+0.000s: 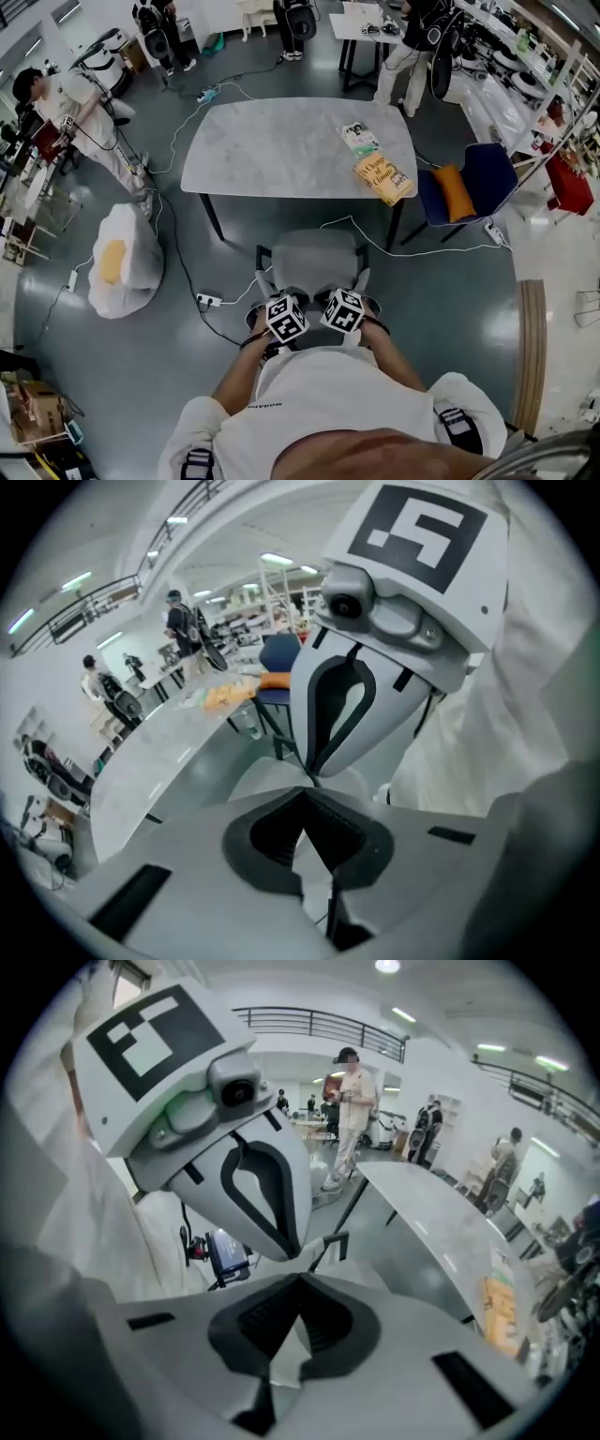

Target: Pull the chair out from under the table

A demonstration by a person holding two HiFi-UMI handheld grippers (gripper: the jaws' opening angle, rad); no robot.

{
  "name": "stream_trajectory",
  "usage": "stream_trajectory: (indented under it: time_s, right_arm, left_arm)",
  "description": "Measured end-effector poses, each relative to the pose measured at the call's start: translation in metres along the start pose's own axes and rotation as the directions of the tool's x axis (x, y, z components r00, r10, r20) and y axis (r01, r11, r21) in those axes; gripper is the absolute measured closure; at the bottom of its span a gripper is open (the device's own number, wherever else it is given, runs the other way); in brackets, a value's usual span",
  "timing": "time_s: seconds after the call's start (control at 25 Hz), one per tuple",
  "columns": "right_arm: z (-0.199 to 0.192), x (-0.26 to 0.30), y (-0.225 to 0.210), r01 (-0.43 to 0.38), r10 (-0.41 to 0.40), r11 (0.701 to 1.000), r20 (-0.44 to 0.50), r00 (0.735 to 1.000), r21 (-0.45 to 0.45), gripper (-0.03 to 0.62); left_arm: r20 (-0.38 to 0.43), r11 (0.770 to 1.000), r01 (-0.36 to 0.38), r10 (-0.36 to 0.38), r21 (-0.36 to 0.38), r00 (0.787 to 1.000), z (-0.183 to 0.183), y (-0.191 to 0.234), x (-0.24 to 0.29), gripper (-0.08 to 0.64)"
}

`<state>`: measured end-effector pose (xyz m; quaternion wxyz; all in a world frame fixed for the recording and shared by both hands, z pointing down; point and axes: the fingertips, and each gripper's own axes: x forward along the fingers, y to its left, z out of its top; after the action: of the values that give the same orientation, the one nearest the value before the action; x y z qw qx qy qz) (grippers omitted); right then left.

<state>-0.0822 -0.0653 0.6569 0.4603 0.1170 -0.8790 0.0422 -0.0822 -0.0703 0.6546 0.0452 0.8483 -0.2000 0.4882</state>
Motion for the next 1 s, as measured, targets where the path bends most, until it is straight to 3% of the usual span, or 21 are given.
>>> stream_trajectory:
  time_s: [0.24, 0.44, 0.64, 1.0]
  right_arm:
    - [0.033, -0.028, -0.032, 0.13, -0.131, 0.991, 0.097, 0.987, 0.022, 0.578]
    - [0.072, -0.063, -0.051, 0.199, -0.224, 0.972, 0.239, 0.945, 0.124, 0.578]
    - [0.097, -0.096, -0.069, 0.257, -0.318, 0.942, 0.331, 0.888, 0.215, 0.578]
    - [0.132, -0.144, -0.087, 0.247, -0.41, 0.897, 0.483, 0.773, 0.367, 0.578]
  left_arm:
    - [0.064, 0.989, -0.138, 0.142, -0.061, 0.988, 0.026, 0.031, -0.034, 0.557]
    - [0.166, 0.97, -0.207, 0.227, -0.129, 0.96, 0.05, 0.055, -0.072, 0.557]
    - [0.27, 0.935, -0.292, 0.34, -0.203, 0.901, 0.076, 0.075, -0.107, 0.557]
    - [0.422, 0.872, -0.322, 0.466, -0.369, 0.778, 0.115, 0.097, -0.161, 0.557]
